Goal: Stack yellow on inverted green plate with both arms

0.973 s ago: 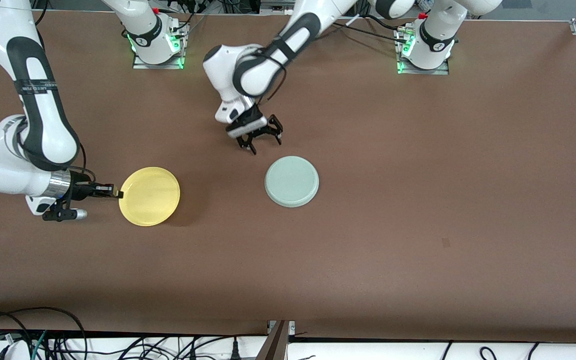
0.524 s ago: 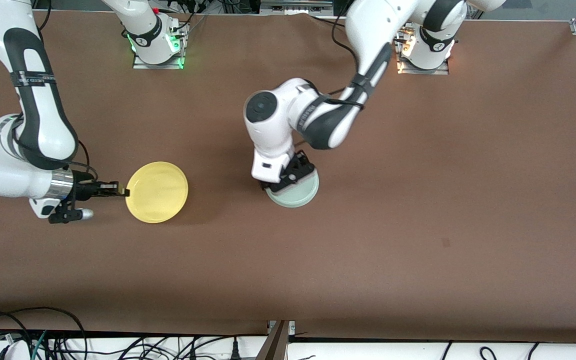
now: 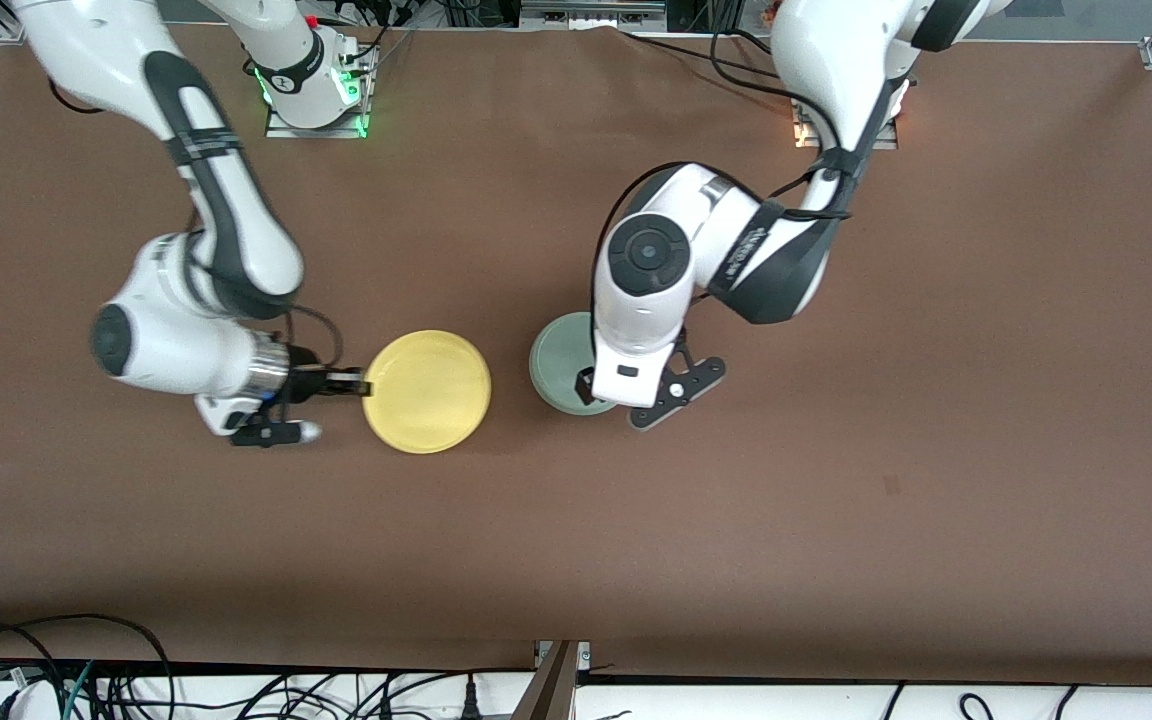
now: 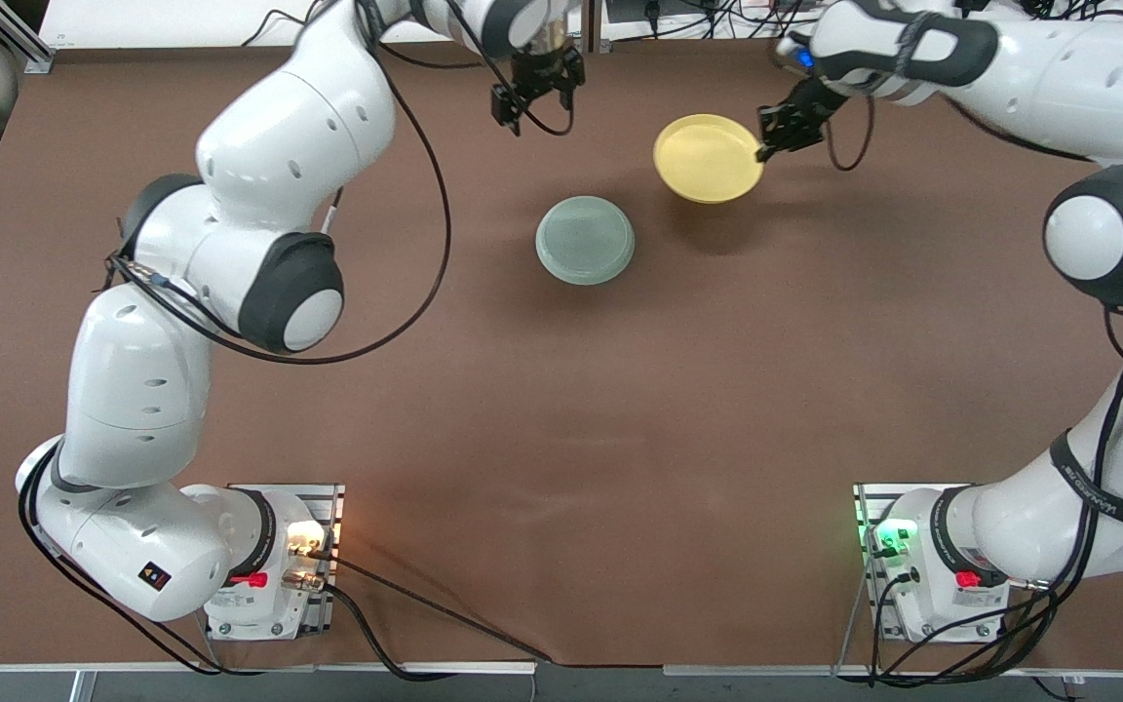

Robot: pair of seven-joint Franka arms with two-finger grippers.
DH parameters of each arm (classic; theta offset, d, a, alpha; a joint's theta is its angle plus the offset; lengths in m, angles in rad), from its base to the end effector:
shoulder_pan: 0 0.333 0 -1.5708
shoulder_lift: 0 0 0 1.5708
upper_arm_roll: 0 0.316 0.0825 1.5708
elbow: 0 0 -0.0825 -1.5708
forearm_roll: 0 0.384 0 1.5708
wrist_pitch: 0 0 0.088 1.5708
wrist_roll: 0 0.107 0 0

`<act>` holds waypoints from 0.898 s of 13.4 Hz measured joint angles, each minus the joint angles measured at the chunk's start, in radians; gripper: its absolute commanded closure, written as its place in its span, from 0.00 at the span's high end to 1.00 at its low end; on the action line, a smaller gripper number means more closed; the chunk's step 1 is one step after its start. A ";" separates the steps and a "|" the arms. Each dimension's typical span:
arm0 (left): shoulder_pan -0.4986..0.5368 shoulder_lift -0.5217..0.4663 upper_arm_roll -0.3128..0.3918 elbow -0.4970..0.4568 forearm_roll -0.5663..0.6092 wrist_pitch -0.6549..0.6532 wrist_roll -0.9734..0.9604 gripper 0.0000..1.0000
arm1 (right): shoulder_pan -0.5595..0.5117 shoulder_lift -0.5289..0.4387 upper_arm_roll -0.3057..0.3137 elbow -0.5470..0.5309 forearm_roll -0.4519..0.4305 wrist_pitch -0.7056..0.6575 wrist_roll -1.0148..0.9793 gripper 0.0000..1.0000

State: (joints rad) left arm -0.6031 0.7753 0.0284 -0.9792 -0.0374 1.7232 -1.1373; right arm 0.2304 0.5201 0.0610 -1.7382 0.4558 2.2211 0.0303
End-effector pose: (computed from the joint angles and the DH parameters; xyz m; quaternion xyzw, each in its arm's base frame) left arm 0.6296 -0.4208 0.4023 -0.9608 -0.2768 0.0166 0.0062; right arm 0.6330 0.2006 0.2796 -0.9811 0.0161 0.0496 0.1866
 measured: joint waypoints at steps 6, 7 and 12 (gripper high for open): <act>0.165 -0.183 -0.001 0.003 -0.001 -0.257 0.415 1.00 | 0.274 0.060 0.002 -0.002 0.000 0.181 0.322 0.00; 0.202 -0.208 0.000 0.003 -0.001 -0.286 0.503 1.00 | 0.310 0.079 0.001 -0.003 0.000 0.216 0.354 0.00; 0.398 -0.347 0.006 -0.037 -0.001 -0.433 0.966 1.00 | 0.343 0.127 -0.005 -0.004 0.000 0.251 0.371 0.00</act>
State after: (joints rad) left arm -0.2048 0.4286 0.0344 -1.0164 -0.0387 1.2902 -0.1711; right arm 0.5731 0.6471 0.0563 -1.7421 0.4559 2.4726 0.4012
